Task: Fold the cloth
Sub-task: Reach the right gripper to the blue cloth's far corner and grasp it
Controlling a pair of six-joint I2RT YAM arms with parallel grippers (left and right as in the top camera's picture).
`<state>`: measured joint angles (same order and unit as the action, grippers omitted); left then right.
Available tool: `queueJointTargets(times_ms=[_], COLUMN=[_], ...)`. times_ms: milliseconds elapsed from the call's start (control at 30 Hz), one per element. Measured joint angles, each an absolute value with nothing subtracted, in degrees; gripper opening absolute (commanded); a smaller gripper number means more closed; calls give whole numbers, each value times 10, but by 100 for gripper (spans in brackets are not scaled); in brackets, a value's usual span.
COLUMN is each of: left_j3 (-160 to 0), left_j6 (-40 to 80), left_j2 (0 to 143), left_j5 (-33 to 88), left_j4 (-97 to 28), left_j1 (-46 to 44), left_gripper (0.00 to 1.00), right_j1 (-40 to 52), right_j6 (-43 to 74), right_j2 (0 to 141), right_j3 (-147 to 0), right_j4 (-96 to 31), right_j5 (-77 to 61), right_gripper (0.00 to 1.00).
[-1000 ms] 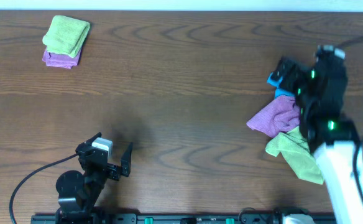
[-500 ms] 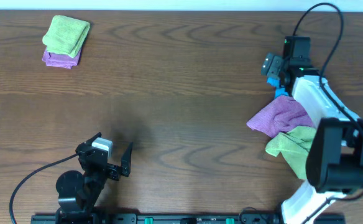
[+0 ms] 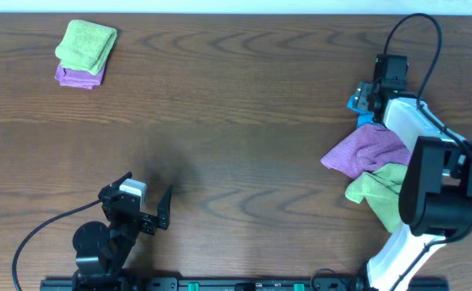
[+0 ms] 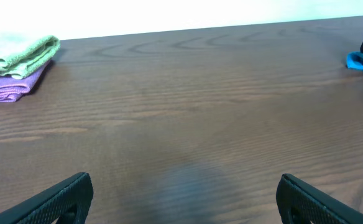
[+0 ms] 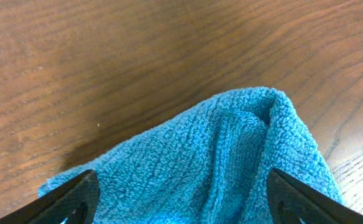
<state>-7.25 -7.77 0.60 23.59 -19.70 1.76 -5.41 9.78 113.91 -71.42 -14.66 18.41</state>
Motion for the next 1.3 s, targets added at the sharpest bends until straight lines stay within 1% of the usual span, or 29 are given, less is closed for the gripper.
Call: queueJointTargets(times_ms=[67, 133, 167, 233, 267, 300, 700, 933, 967, 1000, 1033, 1067, 1100, 1167, 1233, 1300], left_j3=[-72, -72, -72, -72, -72, -72, -72, -72, -72, -72, -72, -72, -72, -72, -72, -72], left_j6=[-78, -78, -78, -78, -78, -78, -78, -78, -78, -78, -78, -78, -78, -78, -78, -78], left_j2=[6, 6, 6, 6, 6, 6, 6, 6, 6, 6, 6, 6, 6, 6, 6, 6], left_j5=[236, 236, 236, 236, 236, 236, 236, 236, 236, 236, 236, 236, 236, 236, 236, 236], left_j4=[-197, -197, -197, -197, -197, -197, -197, -197, -197, -197, -197, -197, -197, -197, -197, -197], left_j1=[18, 18, 18, 18, 18, 18, 18, 18, 18, 18, 18, 18, 18, 18, 18, 18], left_gripper=[95, 95, 95, 95, 95, 95, 95, 95, 95, 95, 95, 95, 95, 96, 96, 96], right_j1=[-56, -57, -57, -57, -57, -57, -55, -49, -49, -49, -49, -49, -49, -49, -50, -50], right_j6=[94, 92, 95, 88, 88, 88, 88, 88, 88, 89, 88, 89, 85, 86, 87, 87], right_j2=[1141, 1144, 1147, 1152, 1155, 1157, 1153, 1053, 1032, 1021, 1016, 1014, 1018, 1035, 1056, 1085], right_j3=[-714, -714, -714, -714, -714, -714, -714, -714, -715, -717, -719, -721, -721, -721, -721, -721], right_j4=[-152, -155, -156, -161, -163, -166, -157, -136, -137, -139, -143, -148, -156, -168, -176, -182], right_j5=[183, 180, 178, 173, 169, 167, 141, 133, 133, 133, 133, 133, 131, 125, 118, 112], right_gripper=[72, 59, 44, 16, 6, 1, 1, 1, 17, 36, 48, 57, 72, 75, 73, 75])
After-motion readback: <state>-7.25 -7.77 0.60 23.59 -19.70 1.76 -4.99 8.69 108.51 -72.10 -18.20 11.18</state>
